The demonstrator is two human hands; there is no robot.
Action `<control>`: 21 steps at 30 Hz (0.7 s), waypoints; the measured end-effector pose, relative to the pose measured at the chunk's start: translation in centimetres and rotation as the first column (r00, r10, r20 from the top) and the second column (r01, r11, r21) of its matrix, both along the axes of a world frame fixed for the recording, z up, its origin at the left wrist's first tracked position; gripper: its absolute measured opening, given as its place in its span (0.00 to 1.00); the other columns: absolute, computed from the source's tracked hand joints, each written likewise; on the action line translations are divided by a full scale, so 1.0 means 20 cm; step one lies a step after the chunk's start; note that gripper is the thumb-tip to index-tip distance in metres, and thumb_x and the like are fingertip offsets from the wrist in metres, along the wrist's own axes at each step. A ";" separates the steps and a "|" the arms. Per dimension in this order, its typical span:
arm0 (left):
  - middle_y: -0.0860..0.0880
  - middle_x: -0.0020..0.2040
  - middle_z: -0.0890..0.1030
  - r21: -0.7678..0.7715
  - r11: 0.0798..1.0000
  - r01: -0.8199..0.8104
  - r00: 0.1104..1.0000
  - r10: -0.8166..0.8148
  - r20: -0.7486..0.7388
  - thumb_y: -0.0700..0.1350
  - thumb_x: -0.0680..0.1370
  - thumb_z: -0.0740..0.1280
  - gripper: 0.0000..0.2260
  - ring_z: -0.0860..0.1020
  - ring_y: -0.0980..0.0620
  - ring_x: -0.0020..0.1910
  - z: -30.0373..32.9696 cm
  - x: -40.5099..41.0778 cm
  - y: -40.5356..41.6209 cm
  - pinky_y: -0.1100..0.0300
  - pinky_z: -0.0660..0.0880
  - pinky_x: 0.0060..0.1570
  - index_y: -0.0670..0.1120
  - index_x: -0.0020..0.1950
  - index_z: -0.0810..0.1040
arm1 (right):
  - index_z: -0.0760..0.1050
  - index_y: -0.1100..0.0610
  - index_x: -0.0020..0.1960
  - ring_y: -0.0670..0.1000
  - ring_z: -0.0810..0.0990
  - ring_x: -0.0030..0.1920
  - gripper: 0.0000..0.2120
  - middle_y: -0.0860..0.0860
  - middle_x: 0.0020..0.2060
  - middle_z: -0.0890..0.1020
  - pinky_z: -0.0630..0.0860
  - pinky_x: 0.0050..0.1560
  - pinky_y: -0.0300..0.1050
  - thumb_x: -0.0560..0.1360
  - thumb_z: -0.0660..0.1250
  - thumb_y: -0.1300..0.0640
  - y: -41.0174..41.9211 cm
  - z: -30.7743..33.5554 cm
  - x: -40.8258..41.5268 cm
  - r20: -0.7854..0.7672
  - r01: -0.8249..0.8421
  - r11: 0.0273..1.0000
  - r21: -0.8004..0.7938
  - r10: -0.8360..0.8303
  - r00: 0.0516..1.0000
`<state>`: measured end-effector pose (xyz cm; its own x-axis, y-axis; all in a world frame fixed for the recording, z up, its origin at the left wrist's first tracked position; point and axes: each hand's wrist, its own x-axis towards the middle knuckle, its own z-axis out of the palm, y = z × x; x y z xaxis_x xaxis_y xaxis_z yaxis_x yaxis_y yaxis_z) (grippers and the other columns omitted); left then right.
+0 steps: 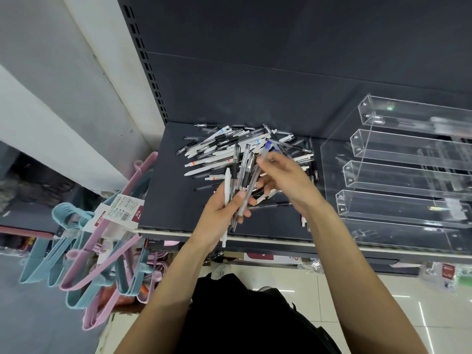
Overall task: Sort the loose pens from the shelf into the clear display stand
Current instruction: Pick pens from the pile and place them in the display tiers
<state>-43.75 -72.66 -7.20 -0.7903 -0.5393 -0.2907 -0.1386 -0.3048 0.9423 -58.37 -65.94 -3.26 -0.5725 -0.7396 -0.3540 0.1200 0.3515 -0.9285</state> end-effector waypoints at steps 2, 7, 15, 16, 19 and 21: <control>0.52 0.41 0.84 -0.004 1.000 0.010 1.000 -0.010 -0.001 0.44 0.81 0.59 0.05 0.77 0.55 0.34 0.00 0.02 0.00 0.63 0.72 0.32 0.45 0.53 0.73 | 0.74 0.59 0.46 0.45 0.76 0.30 0.05 0.51 0.37 0.77 0.72 0.27 0.36 0.78 0.64 0.57 0.00 0.02 -0.04 -0.022 0.013 1.000 -0.004 -0.013 1.000; 0.49 0.49 0.84 0.105 0.980 -0.167 0.985 0.171 -0.027 0.43 0.82 0.59 0.10 0.83 0.52 0.40 0.01 0.02 0.00 0.63 0.78 0.36 0.43 0.62 0.73 | 0.73 0.58 0.41 0.46 0.78 0.28 0.06 0.54 0.33 0.77 0.73 0.27 0.35 0.77 0.65 0.61 0.01 0.09 -0.09 -0.034 0.125 0.987 -0.102 -0.129 0.991; 0.49 0.53 0.84 0.437 0.803 -0.405 0.843 0.513 -0.161 0.41 0.82 0.57 0.08 0.82 0.47 0.53 0.07 -0.06 0.01 0.57 0.80 0.49 0.45 0.61 0.69 | 0.77 0.59 0.41 0.48 0.83 0.39 0.07 0.50 0.34 0.84 0.79 0.45 0.41 0.70 0.70 0.69 0.08 0.02 0.16 0.133 0.411 0.883 -0.228 -0.390 0.911; 0.48 0.53 0.83 0.457 0.791 -0.407 0.833 0.526 -0.169 0.41 0.82 0.57 0.08 0.82 0.48 0.53 0.08 -0.08 0.02 0.57 0.80 0.49 0.44 0.61 0.69 | 0.77 0.58 0.40 0.46 0.82 0.39 0.07 0.49 0.34 0.84 0.79 0.47 0.41 0.70 0.70 0.69 0.07 -0.01 0.21 0.132 0.438 0.872 -0.219 -0.418 0.899; 0.49 0.51 0.84 0.494 0.758 -0.425 0.811 0.562 -0.163 0.40 0.82 0.57 0.09 0.83 0.51 0.51 0.10 -0.12 0.04 0.56 0.79 0.52 0.42 0.62 0.69 | 0.77 0.59 0.40 0.44 0.82 0.39 0.07 0.48 0.34 0.84 0.77 0.48 0.39 0.70 0.71 0.69 0.05 -0.08 0.31 0.110 0.465 0.850 -0.245 -0.453 0.885; 0.50 0.51 0.84 0.484 0.764 -0.427 0.817 0.556 -0.156 0.40 0.82 0.57 0.10 0.83 0.52 0.51 0.10 -0.13 0.04 0.55 0.79 0.54 0.43 0.64 0.69 | 0.78 0.57 0.40 0.47 0.83 0.41 0.07 0.49 0.36 0.84 0.76 0.46 0.37 0.70 0.71 0.68 0.04 -0.12 0.33 0.030 0.449 0.857 -0.252 -0.457 0.889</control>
<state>-46.34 -71.83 -5.22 -0.5278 -0.7556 -0.3880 0.3826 -0.6193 0.6857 -51.69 -65.16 -5.60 -0.8728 -0.4562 -0.1733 0.1814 0.0264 -0.9831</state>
